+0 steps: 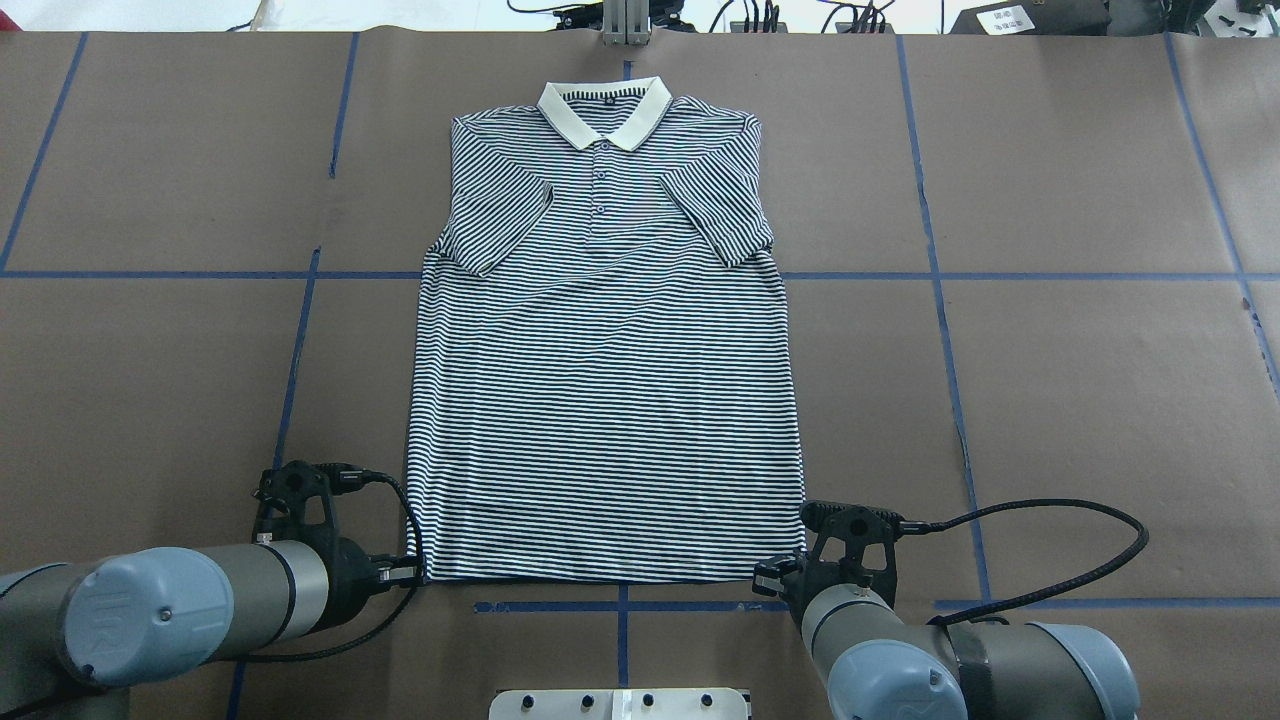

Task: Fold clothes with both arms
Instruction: 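Align both grippers at the hem corners and close on the fabric, then lift the hem with both grippers and fold it toward the collar, then release the hem and draw both grippers back from the folded shirt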

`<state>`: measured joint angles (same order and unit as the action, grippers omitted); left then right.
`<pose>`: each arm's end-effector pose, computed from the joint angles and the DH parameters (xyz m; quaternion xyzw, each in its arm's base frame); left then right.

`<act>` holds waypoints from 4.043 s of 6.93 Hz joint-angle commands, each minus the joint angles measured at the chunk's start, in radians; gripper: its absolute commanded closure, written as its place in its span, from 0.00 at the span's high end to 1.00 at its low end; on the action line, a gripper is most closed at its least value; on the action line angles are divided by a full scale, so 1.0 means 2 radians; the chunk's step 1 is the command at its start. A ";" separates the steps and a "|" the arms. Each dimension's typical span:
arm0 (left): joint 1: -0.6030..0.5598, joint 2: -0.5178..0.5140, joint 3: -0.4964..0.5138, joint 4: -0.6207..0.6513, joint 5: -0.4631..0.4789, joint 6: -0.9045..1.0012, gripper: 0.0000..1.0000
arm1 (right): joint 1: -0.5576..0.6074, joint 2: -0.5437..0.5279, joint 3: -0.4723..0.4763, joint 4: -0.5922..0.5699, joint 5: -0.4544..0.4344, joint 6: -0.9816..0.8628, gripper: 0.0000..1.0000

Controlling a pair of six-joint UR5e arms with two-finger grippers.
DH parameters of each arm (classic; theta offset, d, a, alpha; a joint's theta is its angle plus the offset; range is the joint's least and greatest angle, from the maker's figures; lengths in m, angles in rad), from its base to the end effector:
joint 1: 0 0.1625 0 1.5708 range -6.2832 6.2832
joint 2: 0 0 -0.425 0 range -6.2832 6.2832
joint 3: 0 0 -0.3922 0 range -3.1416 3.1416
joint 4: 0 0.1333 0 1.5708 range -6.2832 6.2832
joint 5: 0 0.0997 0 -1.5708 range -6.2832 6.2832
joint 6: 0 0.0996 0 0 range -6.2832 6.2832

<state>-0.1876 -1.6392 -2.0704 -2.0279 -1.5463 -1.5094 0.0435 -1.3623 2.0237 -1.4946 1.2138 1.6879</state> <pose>0.4625 -0.2260 0.3420 0.0715 0.4852 -0.0609 0.8693 -0.5262 -0.1912 0.3394 0.1525 -0.3606 0.1374 0.9098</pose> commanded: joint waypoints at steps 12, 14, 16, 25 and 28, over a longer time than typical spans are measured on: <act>-0.276 -0.218 -0.027 0.280 -0.150 0.212 0.00 | 0.289 0.146 0.124 -0.243 0.192 -0.158 0.00; -0.301 -0.234 0.060 0.214 -0.150 0.225 0.00 | 0.339 0.158 0.003 -0.124 0.216 -0.177 0.00; -0.320 -0.237 0.150 0.134 -0.147 0.249 0.00 | 0.358 0.170 -0.134 0.011 0.216 -0.190 0.00; -0.294 -0.270 0.350 -0.021 -0.107 0.249 1.00 | 0.352 0.278 -0.394 0.144 0.211 -0.231 1.00; -0.273 -0.188 0.203 -0.023 -0.150 0.255 1.00 | 0.408 0.258 -0.352 0.146 0.321 -0.334 1.00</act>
<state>-0.7631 -2.0765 -1.5638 -2.0702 -1.8146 -0.9980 0.8148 -0.8198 1.2876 -1.2072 1.7618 1.1113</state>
